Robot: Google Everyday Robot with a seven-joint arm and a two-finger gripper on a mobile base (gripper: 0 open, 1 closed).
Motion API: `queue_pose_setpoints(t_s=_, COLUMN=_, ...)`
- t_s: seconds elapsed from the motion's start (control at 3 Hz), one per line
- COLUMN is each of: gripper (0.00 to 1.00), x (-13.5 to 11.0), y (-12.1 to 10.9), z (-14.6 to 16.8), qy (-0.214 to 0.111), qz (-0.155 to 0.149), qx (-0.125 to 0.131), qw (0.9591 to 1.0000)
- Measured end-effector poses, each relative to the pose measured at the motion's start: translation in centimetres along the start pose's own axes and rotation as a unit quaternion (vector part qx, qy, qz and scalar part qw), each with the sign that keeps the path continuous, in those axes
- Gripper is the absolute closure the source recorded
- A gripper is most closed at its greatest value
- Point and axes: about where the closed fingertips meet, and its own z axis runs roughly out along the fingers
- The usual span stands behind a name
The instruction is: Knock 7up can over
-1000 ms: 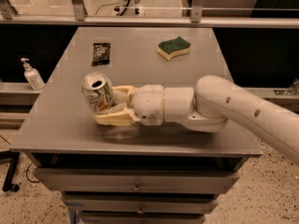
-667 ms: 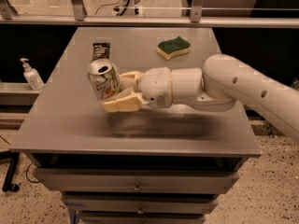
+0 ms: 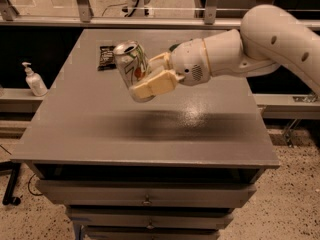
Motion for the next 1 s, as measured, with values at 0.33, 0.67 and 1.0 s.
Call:
queue_pose_setpoints(t_s=0.33, gripper=1.00, x=0.4, y=-0.6, z=-2.8, qy=0.099, qz=0.013, qx=-0.008, qw=0.9950)
queue_pose_setpoints(t_s=0.67, gripper=1.00, x=1.1, y=-0.7, z=-5.6, qy=0.220, qz=0.006, qx=-0.012, qw=0.9753)
queue_pose_setpoints(t_s=1.0, gripper=1.00, x=1.8, y=-1.2, z=-7.6, qy=0.328, qz=-0.013, qx=-0.023, qw=0.9442)
